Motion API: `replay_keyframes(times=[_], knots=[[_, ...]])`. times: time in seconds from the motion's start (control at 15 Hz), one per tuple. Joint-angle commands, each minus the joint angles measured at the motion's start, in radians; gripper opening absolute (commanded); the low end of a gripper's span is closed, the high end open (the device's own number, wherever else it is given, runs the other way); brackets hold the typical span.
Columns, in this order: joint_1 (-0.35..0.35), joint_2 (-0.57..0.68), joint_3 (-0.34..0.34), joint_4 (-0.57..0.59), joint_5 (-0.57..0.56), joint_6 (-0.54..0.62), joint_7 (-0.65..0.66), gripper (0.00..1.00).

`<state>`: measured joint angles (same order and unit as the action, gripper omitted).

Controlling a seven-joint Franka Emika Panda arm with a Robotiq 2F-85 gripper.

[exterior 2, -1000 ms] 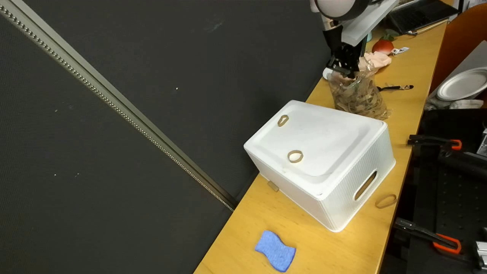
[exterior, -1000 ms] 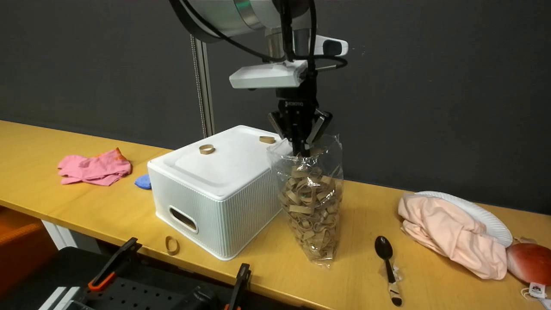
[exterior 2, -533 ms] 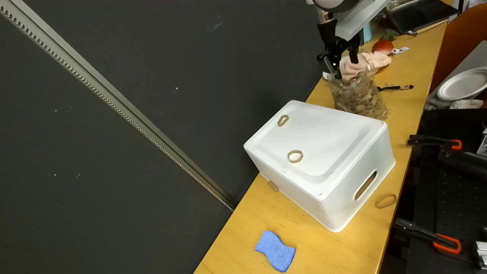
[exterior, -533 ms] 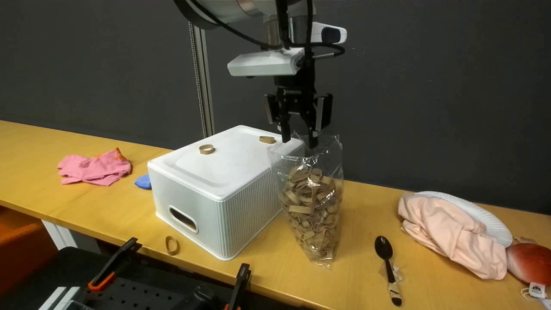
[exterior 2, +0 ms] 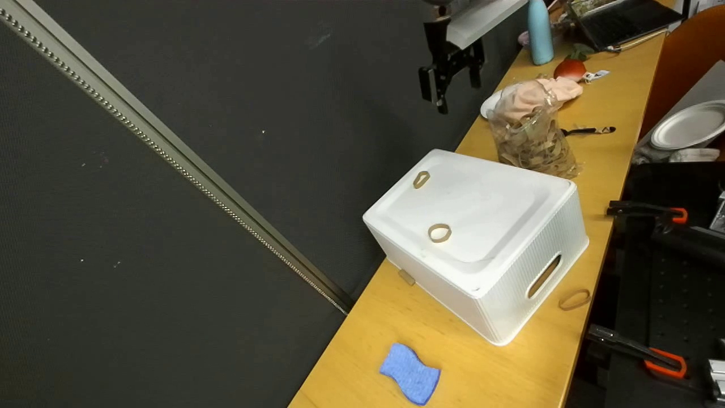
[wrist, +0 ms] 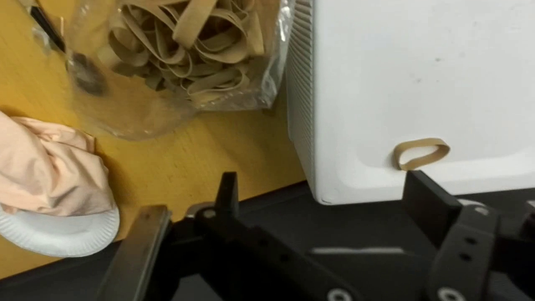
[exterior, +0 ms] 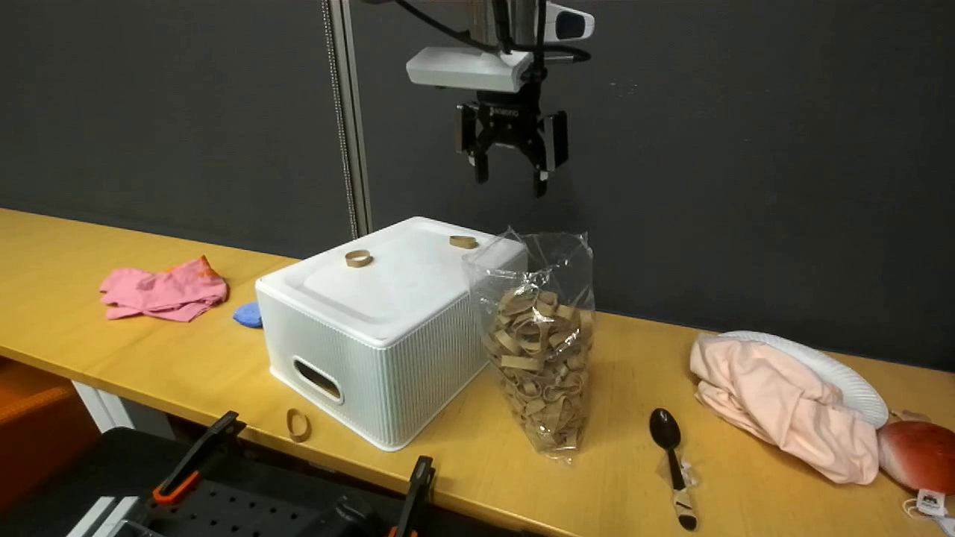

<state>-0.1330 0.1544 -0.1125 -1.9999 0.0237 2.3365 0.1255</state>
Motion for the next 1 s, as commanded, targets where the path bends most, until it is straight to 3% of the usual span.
replay_keyframes(times=[0.0,0.53,0.93], knots=[[0.012,0.125,0.025,0.121,0.06,0.007,-0.051,1.0],[0.019,0.324,0.074,0.246,0.087,0.063,-0.089,1.0],[0.04,0.408,0.101,0.328,0.079,0.064,-0.092,1.0]])
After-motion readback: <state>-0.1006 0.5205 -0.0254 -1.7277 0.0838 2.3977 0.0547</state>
